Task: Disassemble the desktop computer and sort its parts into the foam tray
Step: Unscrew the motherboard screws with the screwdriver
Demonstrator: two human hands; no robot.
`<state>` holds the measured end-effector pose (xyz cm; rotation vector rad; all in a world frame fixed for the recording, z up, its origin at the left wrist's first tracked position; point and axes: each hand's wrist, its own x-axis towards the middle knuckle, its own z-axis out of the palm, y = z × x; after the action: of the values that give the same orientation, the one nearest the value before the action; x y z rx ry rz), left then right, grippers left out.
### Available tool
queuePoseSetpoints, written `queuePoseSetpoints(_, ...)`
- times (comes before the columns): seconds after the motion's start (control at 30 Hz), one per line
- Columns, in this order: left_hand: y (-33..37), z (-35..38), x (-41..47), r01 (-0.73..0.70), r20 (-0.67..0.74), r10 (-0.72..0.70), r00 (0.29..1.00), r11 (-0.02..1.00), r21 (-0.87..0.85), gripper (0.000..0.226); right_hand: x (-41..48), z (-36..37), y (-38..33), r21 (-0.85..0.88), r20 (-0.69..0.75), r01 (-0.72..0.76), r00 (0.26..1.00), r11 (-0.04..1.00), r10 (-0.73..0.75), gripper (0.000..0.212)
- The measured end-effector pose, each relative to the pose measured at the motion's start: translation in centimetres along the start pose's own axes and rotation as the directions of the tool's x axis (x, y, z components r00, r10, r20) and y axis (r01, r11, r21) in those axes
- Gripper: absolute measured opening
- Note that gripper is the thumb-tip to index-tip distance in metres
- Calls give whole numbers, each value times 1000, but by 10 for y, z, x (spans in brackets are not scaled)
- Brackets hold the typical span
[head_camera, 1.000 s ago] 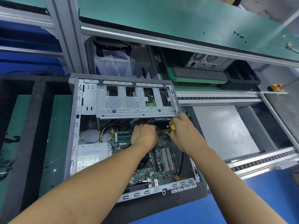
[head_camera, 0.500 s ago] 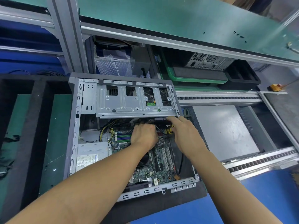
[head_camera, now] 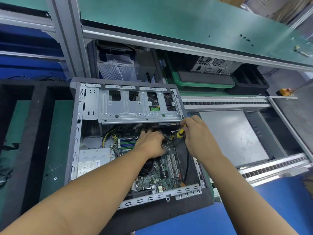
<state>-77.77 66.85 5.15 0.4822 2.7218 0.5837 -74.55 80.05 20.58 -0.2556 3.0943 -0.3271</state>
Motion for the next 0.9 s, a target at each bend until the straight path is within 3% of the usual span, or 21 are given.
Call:
queuePoseSetpoints(0.17, -1, 2, -2, -74, -86, 72, 994, 997, -14, 55, -4, -4, -2, 41, -26, 2, 1000, 999, -1, 31)
queuePoseSetpoints(0.33, -2, 5, -2, -67, -168, 59, 984, 997, -46, 39, -9, -7, -3, 75, -36, 6, 999, 997, -4, 26)
queuePoseSetpoints(0.47, -1, 4, -2, -36, -156, 25, 987, 997, -69, 36, -13, -7, -2, 85, -53, 3, 999, 996, 1, 23)
queuePoseSetpoints(0.63, 4, -5, -9, -27, -194, 16, 981, 998, -54, 26, -16, -8, -10, 107, -202, 56, 979, 993, -33, 16)
queuePoseSetpoints(0.77, 14, -21, -26, -15, -270, 6, 963, 999, -30, 26, -15, -16, -22, 283, -288, 130, 957, 950, -45, 22)
queuePoseSetpoints(0.83, 11, -30, -35, -4, -301, -33, 953, 993, -121, 24, -11, -19, -30, 353, -271, 157, 961, 922, -60, 29)
queuePoseSetpoints(0.9, 5, -42, -46, 32, -295, -169, 940, 908, -418, 20, -5, -21, -40, 391, -217, 161, 973, 906, -79, 37)
